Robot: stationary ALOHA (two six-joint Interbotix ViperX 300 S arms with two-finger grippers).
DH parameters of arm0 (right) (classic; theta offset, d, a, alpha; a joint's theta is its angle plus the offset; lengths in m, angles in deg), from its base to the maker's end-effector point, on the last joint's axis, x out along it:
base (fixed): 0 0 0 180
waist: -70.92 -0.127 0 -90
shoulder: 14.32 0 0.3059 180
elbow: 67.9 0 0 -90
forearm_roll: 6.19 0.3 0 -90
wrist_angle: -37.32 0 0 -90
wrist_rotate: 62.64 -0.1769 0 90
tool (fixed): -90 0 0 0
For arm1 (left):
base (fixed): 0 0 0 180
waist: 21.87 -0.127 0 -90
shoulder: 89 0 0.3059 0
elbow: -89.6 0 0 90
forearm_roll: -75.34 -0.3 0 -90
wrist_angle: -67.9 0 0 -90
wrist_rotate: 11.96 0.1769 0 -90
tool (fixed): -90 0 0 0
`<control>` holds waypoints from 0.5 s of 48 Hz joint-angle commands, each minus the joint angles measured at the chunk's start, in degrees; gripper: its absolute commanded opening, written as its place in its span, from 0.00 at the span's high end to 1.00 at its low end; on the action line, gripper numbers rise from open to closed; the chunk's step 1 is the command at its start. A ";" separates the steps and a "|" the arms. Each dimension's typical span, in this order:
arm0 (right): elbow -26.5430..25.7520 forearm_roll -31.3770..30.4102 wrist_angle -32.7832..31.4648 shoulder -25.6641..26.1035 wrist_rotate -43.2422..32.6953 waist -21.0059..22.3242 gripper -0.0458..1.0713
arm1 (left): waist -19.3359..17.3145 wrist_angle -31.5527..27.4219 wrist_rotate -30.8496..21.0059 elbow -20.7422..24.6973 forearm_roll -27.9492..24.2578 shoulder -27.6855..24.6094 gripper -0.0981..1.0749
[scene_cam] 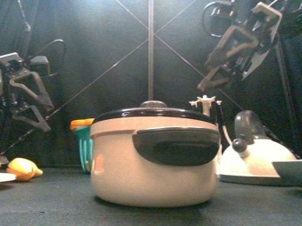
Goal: Pick up and place green beans into pan
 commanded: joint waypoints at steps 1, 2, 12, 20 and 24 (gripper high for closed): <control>-2.81 -3.78 0.62 -3.78 -0.09 0.18 0.12 | 0.18 1.58 0.09 1.41 -0.18 -0.09 0.06; -3.08 -4.57 0.62 -4.83 -0.09 0.18 0.12 | 0.18 2.11 0.09 1.41 -0.18 -0.09 0.06; -7.03 -8.53 0.53 -12.39 -0.70 0.26 0.11 | 0.26 5.71 0.18 1.32 -0.18 -0.09 0.06; -8.17 -8.35 0.35 -14.77 -0.88 0.35 0.11 | 0.26 5.71 0.18 0.97 -0.26 -0.09 0.06; -8.53 -8.44 0.35 -16.26 -0.79 0.09 0.11 | 0.26 5.71 0.18 0.97 -0.26 -0.09 0.06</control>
